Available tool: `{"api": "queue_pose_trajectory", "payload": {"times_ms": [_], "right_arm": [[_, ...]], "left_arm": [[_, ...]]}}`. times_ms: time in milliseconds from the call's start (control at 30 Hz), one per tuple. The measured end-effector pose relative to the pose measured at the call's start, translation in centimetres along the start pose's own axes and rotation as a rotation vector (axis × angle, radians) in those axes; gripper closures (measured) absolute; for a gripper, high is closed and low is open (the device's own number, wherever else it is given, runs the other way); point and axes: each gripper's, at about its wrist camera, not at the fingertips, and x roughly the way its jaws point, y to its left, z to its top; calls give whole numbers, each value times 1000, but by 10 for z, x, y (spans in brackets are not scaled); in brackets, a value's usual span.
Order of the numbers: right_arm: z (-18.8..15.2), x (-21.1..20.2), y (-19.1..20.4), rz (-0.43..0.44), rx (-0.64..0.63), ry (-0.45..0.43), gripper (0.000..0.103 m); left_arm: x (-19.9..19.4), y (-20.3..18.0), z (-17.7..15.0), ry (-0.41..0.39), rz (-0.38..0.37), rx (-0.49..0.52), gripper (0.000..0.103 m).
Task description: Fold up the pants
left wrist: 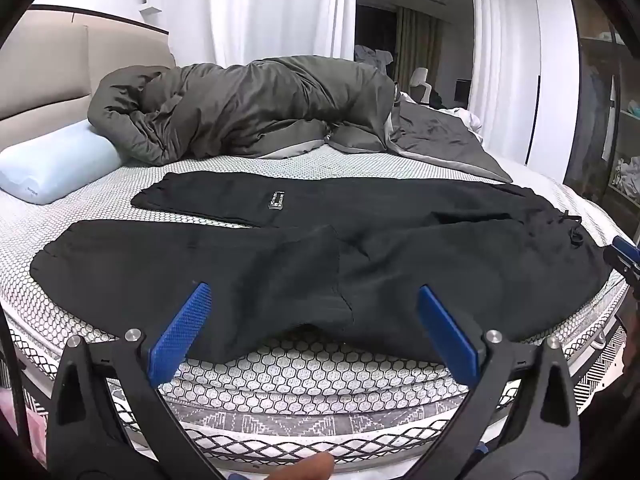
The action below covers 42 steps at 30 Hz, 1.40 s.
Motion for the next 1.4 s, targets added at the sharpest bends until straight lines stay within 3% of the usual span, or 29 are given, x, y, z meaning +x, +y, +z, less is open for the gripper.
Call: {"api": "queue_pose_trajectory", "payload": {"times_ms": [1400], "right_arm": [[1,-3,1,-4,12,-9,0]], "left_arm": [[-1,-1,0,1,3,-2,1]]}}
